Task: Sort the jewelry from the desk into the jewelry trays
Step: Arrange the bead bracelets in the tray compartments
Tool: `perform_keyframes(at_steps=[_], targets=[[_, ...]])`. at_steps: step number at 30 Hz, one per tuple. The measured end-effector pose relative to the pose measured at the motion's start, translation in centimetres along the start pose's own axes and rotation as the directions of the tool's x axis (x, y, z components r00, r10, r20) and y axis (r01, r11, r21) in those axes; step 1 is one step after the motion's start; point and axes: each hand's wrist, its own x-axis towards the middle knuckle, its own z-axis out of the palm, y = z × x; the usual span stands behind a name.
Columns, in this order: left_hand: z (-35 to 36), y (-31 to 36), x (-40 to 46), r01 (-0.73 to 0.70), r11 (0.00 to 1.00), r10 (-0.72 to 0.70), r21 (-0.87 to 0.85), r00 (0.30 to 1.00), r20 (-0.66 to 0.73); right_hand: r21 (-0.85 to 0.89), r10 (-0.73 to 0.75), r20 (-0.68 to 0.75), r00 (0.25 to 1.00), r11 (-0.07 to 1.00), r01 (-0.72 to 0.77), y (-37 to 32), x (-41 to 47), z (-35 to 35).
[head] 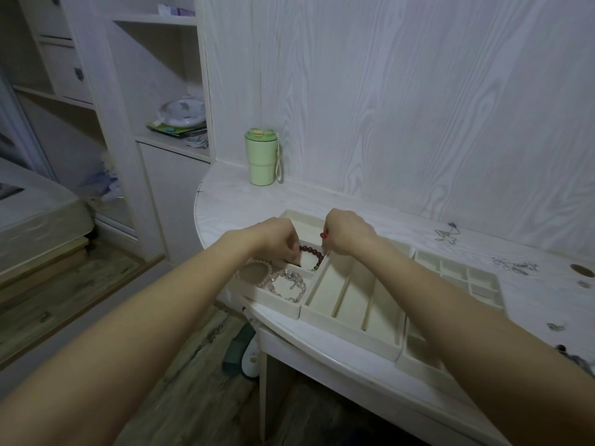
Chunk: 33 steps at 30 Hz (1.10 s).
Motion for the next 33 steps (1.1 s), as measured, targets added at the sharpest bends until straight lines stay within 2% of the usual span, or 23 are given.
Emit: perform_keyframes(at_steps=[2, 5, 8, 12, 17, 19, 27, 33], targets=[[-0.2, 0.0, 0.0, 0.015, 1.0, -0.016, -0.019, 0.998, -0.067, -0.028, -0.005, 0.026, 1.0, 1.0, 0.005, -0.3, -0.2, 0.4], [-0.3, -0.1, 0.2, 0.067, 0.995, -0.052, 0.077, 0.983, -0.177, -0.087, -0.013, 0.003, 1.0, 0.996, 0.014, -1.0, -0.2, 1.3], [-0.3, -0.5, 0.2, 0.088, 0.992, -0.079, 0.089, 0.992, -0.101, -0.134, -0.025, -0.032, 0.999, 0.991, 0.02, -1.3, -0.3, 1.8], [-1.6, -1.2, -1.2, 0.062, 0.998, -0.066, -0.029, 0.981, -0.18, -0.102, -0.075, -0.078, 0.994, 0.992, 0.067, -1.3, 0.2, 2.1], [-2.3, -2.1, -3.0, 0.135, 0.988, -0.12, 0.075, 0.977, -0.178, 0.027, -0.241, -0.042, 0.97, 0.97, 0.242, -2.1, 1.4, 2.5], [-2.1, -2.1, -3.3, 0.139, 0.984, -0.121, 0.108, 0.979, -0.161, 0.008, -0.274, 0.01, 0.962, 0.962, 0.274, -2.6, 1.8, 2.7], [-2.2, -2.0, -3.7, 0.088, 0.97, -0.067, 0.229, 0.993, -0.099, -0.119, -0.203, -0.012, 0.979, 0.972, 0.2, -2.6, 2.2, 3.0], [-2.1, -2.1, -3.3, 0.07, 0.941, -0.056, 0.332, 0.997, -0.051, -0.022, -0.133, -0.007, 0.991, 0.991, 0.132, -2.8, 2.8, 3.6]])
